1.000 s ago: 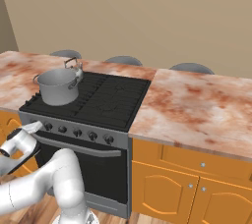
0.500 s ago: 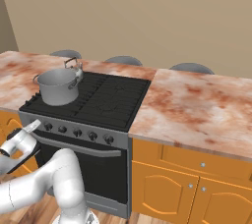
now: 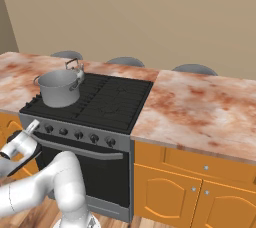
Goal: Pick the kettle from the cabinet and place it on a stove burner. Then pick the pot from the counter and place it on another stove burner. Finally, turn both burners on.
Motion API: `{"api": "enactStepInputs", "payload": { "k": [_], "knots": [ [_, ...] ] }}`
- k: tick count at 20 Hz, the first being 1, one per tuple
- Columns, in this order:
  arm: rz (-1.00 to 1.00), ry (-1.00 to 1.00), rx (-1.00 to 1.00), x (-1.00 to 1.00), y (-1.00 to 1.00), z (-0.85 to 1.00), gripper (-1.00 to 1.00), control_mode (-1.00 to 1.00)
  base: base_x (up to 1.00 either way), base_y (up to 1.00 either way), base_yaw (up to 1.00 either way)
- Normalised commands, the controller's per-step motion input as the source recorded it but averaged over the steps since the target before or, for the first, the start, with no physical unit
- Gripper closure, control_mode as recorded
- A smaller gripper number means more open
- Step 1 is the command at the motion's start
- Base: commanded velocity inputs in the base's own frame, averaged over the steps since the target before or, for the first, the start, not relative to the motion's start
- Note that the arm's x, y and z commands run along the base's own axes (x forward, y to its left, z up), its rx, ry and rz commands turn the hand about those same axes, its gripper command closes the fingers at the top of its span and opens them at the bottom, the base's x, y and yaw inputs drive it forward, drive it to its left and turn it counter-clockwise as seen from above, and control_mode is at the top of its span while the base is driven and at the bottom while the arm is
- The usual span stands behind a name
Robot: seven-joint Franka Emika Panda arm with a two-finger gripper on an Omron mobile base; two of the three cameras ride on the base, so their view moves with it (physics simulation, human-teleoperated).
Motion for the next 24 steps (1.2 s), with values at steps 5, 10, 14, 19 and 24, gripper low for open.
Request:
{"api": "enactStepInputs", "payload": {
  "k": [5,10,14,19,24],
  "knots": [
    [0.00,0.00,-0.27,0.00,0.08,0.00,1.00,-1.00,0.00,0.00,0.00],
    [-0.01,0.01,-0.24,-0.01,0.18,0.00,1.00,-1.00,0.00,0.00,0.00],
    [-0.01,0.01,-0.21,0.00,0.24,0.00,1.00,-1.00,0.00,0.00,0.00],
    [-0.01,0.05,-0.21,0.00,0.28,0.00,1.00,-1.00,0.00,0.00,0.00],
    [0.00,0.01,-0.06,0.00,0.05,0.00,-1.00,-1.00,0.00,0.00,0.00]
  ]
}}
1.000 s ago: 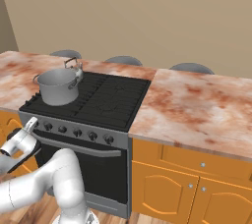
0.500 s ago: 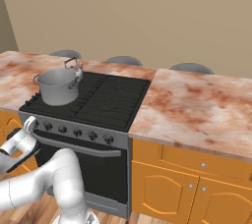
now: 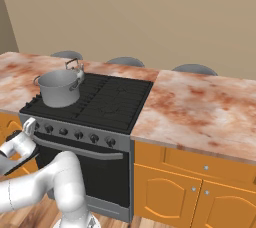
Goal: Pick the kettle from the cabinet and place it on a stove burner. Then pick the pot from the counter and place it on another stove burner. Finally, turn both burners on.
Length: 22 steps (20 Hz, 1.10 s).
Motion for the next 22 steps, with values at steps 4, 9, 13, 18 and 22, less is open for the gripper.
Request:
{"api": "enactStepInputs", "payload": {
  "k": [4,9,13,18,22],
  "knots": [
    [0.00,0.00,-0.02,-0.02,0.02,0.00,-1.00,-1.00,0.00,0.00,0.00],
    [0.00,-0.01,-0.01,-0.22,0.11,0.00,-1.00,-1.00,0.00,0.00,0.00],
    [0.00,0.00,-0.02,-0.39,0.24,0.00,-1.00,-1.00,0.00,0.00,0.00],
    [0.00,-0.04,-0.04,-0.47,0.15,0.08,-1.00,-1.00,0.00,0.00,0.00],
    [0.00,-0.06,-0.03,-0.49,0.00,0.27,-1.00,-1.00,0.00,0.00,0.00]
  ]
}}
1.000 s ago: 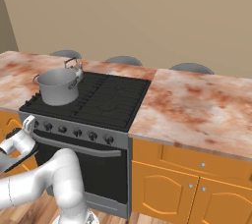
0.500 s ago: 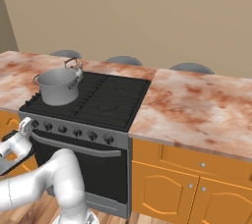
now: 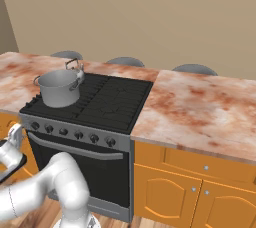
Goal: Pick the kettle from the cabinet and place it on a stove burner. Then pick the pot from the counter and place it on another stove burner. Finally, turn both burners on.
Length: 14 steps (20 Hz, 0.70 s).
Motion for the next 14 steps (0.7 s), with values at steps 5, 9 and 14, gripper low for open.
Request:
{"api": "enactStepInputs", "payload": {
  "k": [5,9,14],
  "knots": [
    [0.01,-0.08,0.02,-0.39,-0.20,0.20,-1.00,-1.00,0.00,0.00,0.00],
    [0.04,-0.03,0.09,-0.27,-0.37,0.14,-1.00,-1.00,0.00,0.00,0.00],
    [0.05,0.00,0.13,-0.19,-0.42,0.17,-1.00,-1.00,0.00,0.00,0.00]
  ]
}}
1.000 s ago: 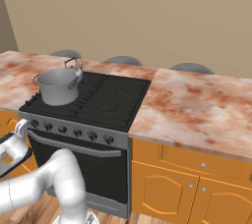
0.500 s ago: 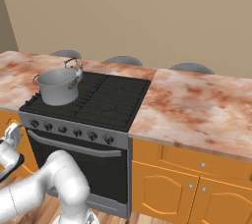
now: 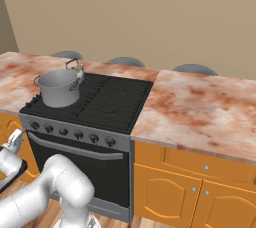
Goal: Pick the kettle from the cabinet and place it on a stove burner. Then pick the pot from the counter and place it on another stove burner. Finally, turn both burners on.
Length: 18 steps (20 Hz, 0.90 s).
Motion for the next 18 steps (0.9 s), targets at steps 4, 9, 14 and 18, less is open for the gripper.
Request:
{"api": "enactStepInputs", "payload": {
  "k": [4,9,14,18],
  "knots": [
    [0.07,0.00,0.14,-0.10,-0.43,0.30,-1.00,-1.00,0.00,0.00,0.00],
    [0.08,0.00,0.13,-0.09,-0.43,0.24,-1.00,-1.00,0.00,0.00,0.00],
    [0.08,0.00,0.13,-0.12,-0.42,0.11,-1.00,-1.00,0.00,0.00,0.00],
    [0.06,0.00,0.16,-0.07,-0.33,0.00,-1.00,-1.00,0.00,0.00,0.00]
  ]
}}
